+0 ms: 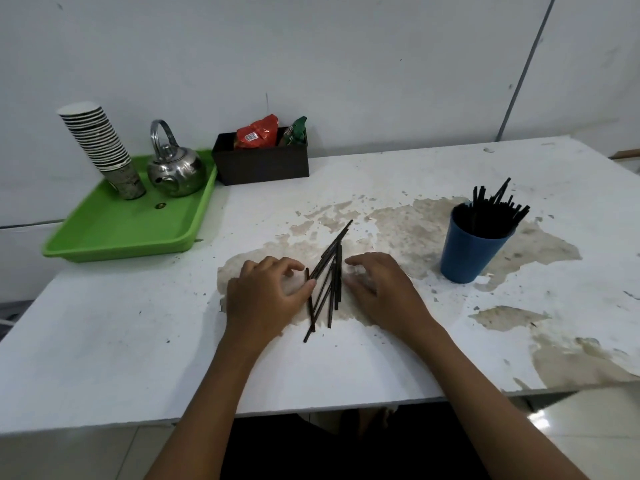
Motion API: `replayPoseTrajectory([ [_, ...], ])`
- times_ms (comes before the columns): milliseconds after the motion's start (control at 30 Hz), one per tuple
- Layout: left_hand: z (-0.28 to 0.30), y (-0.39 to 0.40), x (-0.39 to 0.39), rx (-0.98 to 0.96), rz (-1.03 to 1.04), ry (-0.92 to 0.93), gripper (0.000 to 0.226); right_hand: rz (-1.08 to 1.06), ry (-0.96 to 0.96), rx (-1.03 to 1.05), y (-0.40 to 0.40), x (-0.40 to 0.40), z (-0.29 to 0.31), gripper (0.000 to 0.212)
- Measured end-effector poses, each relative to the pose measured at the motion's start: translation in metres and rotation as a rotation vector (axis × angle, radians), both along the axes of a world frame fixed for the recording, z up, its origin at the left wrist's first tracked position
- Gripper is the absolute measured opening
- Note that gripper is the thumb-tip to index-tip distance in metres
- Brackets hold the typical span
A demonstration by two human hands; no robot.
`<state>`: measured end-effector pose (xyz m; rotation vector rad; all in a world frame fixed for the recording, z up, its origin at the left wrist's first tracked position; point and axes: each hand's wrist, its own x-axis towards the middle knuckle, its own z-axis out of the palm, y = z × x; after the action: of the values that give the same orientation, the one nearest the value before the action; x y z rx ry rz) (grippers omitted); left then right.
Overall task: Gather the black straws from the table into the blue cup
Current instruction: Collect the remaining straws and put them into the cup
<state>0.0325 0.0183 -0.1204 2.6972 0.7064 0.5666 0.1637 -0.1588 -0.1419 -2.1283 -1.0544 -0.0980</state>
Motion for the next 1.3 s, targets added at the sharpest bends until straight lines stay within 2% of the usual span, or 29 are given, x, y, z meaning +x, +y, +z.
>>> replayPoseTrajectory([
  [200,0.003,-0.005,0.012,-0.092,-0.114,0.006,0.025,0.059,-0.106,-0.026,0.002,0.000,0.000,0.027],
  [367,0.016,-0.003,0.045,-0.159,-0.081,-0.047,0.022,0.053,-0.060,0.003,0.001,-0.002,0.004,0.028],
  [567,0.027,-0.011,0.089,-0.241,0.018,0.055,0.032,0.056,-0.051,-0.086,-0.002,-0.010,0.014,0.075],
  [633,0.026,-0.009,0.095,-0.237,0.028,0.114,0.029,0.046,-0.059,-0.113,-0.002,-0.010,0.015,0.083],
  [867,0.027,0.006,0.079,-0.281,0.056,0.140,0.019,-0.021,-0.121,-0.067,0.002,-0.009,0.007,0.060],
  [1000,0.028,0.012,0.064,-0.431,-0.019,0.107,0.031,-0.029,-0.112,-0.073,0.004,-0.008,0.006,0.046],
  [1067,0.028,0.013,0.055,-0.434,0.002,0.066,0.036,-0.020,-0.081,-0.055,0.003,-0.007,0.007,0.036],
  [1300,0.022,-0.004,0.020,-0.429,0.037,0.099,0.039,0.025,-0.120,-0.093,0.006,-0.001,-0.002,0.034],
])
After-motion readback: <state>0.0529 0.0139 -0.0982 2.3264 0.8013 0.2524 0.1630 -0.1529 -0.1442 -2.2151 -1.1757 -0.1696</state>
